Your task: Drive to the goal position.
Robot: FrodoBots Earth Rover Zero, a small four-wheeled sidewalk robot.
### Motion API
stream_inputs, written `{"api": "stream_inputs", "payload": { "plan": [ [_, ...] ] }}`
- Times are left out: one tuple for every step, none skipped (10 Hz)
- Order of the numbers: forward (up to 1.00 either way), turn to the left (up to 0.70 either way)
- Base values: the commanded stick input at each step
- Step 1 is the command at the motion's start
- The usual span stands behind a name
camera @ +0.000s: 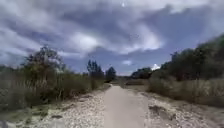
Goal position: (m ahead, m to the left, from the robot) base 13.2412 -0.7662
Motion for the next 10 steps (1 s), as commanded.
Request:
{"api": "stream_inputs", "payload": {
  "plan": [
    [0.85, 0.0],
    [0.85, 0.0],
    [0.85, 0.0],
    [0.85, 0.0],
    [0.85, 0.0],
    [0.85, 0.0],
    [0.85, 0.0],
    [0.85, 0.0],
    [0.85, 0.0],
    [0.85, 0.0]
  ]
}}
